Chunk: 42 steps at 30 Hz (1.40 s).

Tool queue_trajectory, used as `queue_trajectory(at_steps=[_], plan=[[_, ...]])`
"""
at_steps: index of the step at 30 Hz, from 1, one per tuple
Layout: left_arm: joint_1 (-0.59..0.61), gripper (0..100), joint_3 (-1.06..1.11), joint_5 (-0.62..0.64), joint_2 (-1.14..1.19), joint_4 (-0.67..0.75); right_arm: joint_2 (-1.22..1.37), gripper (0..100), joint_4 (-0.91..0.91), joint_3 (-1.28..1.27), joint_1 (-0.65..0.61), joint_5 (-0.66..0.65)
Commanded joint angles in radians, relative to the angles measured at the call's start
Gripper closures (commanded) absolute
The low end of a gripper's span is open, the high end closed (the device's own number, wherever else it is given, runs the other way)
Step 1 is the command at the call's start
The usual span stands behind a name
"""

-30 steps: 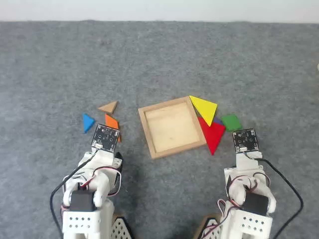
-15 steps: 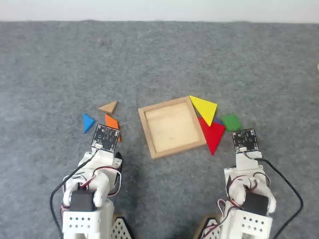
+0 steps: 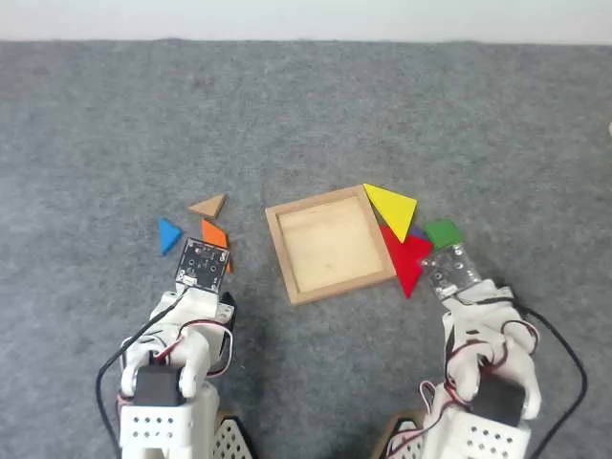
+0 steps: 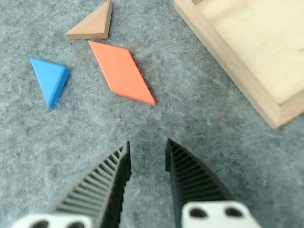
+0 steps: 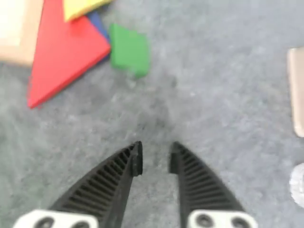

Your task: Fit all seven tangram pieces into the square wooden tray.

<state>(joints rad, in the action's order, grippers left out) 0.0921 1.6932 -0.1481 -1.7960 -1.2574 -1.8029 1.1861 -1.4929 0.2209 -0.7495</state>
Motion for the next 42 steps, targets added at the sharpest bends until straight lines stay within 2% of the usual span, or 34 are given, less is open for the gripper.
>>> queue_trajectory(at_steps=[1,5,10,13,17,20,25,31,42], plan=[[0.005,88,-0.01,0.0,-0.018,-0.005,0.062,77.5,0.022,0.115,0.005,0.049],[0.005,88,-0.01,0.0,-0.018,-0.005,0.228,78.8,0.021,0.218,0.005,0.055],[0.005,88,-0.01,0.0,-0.018,-0.005,0.539,80.5,0.019,0.427,-0.015,0.164],[0.005,88,-0.01,0.0,-0.018,-0.005,0.766,80.4,0.022,0.555,-0.101,0.222],[0.005,88,-0.01,0.0,-0.018,-0.005,1.076,79.4,0.019,0.724,-0.278,0.31],[0.005,88,-0.01,0.0,-0.018,-0.005,1.296,77.2,0.015,0.856,-0.375,0.327],[0.005,88,-0.01,0.0,-0.018,-0.005,1.561,73.8,0.013,1.023,-0.407,0.328],[0.005,88,-0.01,0.0,-0.018,-0.005,1.736,71.5,-0.067,1.076,-0.423,0.41],[0.005,88,-0.01,0.0,-0.018,-0.005,1.89,71.4,-0.077,1.073,-0.518,0.41]])
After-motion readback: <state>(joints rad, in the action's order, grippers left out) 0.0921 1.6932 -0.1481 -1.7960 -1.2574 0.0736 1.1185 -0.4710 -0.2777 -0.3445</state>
